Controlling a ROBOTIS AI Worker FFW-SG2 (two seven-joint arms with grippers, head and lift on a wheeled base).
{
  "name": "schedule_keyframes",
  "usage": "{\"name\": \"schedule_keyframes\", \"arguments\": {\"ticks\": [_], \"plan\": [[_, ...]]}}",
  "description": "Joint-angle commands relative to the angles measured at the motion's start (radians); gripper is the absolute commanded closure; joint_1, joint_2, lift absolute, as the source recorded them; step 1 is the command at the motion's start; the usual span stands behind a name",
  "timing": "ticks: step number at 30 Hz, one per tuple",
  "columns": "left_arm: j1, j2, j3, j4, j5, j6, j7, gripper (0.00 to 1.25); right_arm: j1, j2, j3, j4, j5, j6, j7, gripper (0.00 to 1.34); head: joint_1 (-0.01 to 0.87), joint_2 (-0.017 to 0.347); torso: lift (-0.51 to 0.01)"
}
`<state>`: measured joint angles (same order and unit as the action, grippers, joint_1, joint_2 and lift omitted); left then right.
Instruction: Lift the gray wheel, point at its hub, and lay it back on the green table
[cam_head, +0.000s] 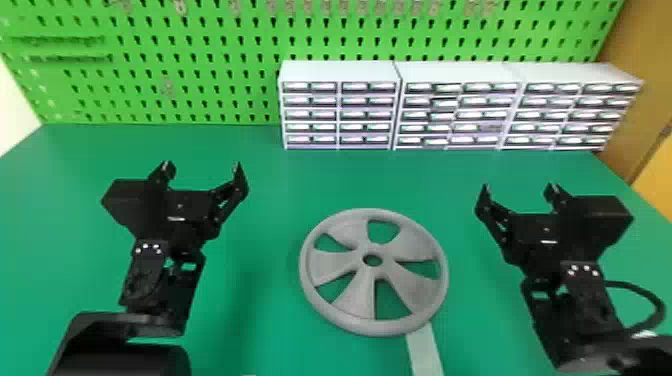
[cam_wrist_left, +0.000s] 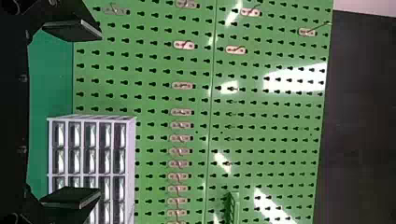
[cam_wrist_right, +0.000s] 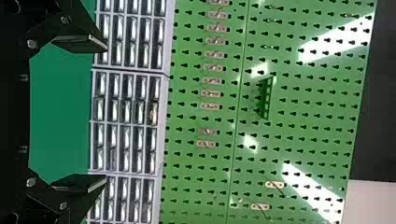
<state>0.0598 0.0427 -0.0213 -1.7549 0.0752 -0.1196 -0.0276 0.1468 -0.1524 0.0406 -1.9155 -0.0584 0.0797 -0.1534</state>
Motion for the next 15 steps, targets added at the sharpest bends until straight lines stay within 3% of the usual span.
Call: {"name": "schedule_keyframes", "arguments": {"ticks": [1,9,15], "plan": [[0.0,0.0,0.0,0.0,0.0,0.001,0.0,0.11,-0.024,0.004,-0.008,-0.017,-0.006,0.061,0.014,0.29,0.692,0.048,-0.093],[-0.003,0.0,-0.002,0.0,-0.003,0.001,0.0,0.11,-0.092,0.036,-0.038,-0.068,-0.014,0.258,0.072,0.3,0.692,0.048,-0.093],[-0.003,0.0,-0.002,0.0,-0.003,0.001,0.0,0.11,-0.158,0.036,-0.054,-0.128,-0.026,0.512,0.104,0.3,0.692,0.048,-0.093]]}}
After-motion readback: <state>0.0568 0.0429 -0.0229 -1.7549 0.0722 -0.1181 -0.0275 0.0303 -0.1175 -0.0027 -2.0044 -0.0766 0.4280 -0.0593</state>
